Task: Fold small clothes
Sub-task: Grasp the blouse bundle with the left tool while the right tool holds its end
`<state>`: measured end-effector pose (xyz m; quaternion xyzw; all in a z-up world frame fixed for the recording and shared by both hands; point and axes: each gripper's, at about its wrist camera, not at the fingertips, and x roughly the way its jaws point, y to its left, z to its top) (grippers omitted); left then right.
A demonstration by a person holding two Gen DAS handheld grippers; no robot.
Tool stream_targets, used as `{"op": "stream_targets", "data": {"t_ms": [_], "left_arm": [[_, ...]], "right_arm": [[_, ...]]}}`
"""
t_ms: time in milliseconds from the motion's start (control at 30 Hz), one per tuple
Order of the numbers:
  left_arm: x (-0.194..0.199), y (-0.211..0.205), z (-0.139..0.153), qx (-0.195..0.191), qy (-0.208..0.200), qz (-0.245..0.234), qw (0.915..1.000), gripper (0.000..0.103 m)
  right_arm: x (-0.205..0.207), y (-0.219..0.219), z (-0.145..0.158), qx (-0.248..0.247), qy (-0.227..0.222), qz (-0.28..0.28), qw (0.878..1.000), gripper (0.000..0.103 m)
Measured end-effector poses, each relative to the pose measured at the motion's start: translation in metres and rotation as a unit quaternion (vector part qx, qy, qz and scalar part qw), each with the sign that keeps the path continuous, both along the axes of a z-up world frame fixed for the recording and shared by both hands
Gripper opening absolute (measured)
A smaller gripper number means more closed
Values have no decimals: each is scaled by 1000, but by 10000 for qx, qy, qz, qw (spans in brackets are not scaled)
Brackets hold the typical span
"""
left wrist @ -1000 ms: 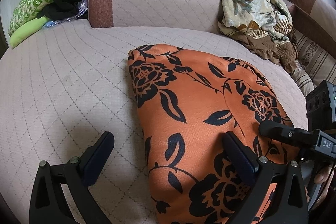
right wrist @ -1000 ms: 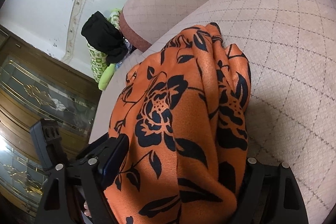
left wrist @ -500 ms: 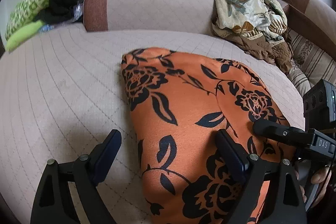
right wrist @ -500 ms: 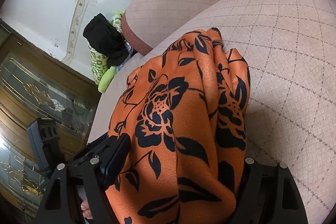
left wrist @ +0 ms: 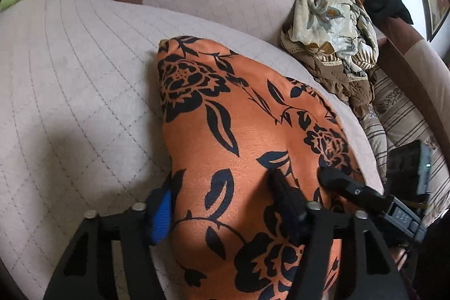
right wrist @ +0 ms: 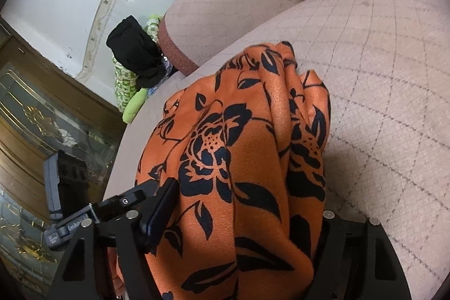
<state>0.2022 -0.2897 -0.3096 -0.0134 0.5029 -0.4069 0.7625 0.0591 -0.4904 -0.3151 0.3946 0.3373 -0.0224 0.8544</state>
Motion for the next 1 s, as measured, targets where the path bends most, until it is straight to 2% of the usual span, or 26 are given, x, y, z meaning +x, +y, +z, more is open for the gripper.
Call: {"op": "stream_targets", "data": {"t_ms": [200, 267, 400, 500, 633, 800, 1000], "left_arm": [[-4, 6, 9, -12, -129, 35, 9999, 45], [-2, 7, 15, -11, -197, 26, 9998, 43], [-6, 21, 35, 37, -594, 150, 9981, 43], [-3, 35, 45, -7, -567, 272, 9980, 43], [-5, 51, 55, 57, -609, 402, 9973, 43], [-18, 75, 70, 146, -889, 482, 9948, 43], [-36, 99, 72, 258, -946, 573, 9935, 43]], "right_arm": [[-1, 13, 25, -505, -71, 17, 9987, 65], [-2, 16, 31, -584, -78, 18, 9983, 64], [0, 28, 46, -680, -182, 158, 9974, 57], [2, 44, 57, -855, -257, 286, 9956, 56], [3, 60, 63, -831, -281, 379, 9954, 56], [-5, 83, 67, -672, -397, 431, 9960, 56], [-22, 110, 71, -628, -375, 434, 9964, 56]]}}
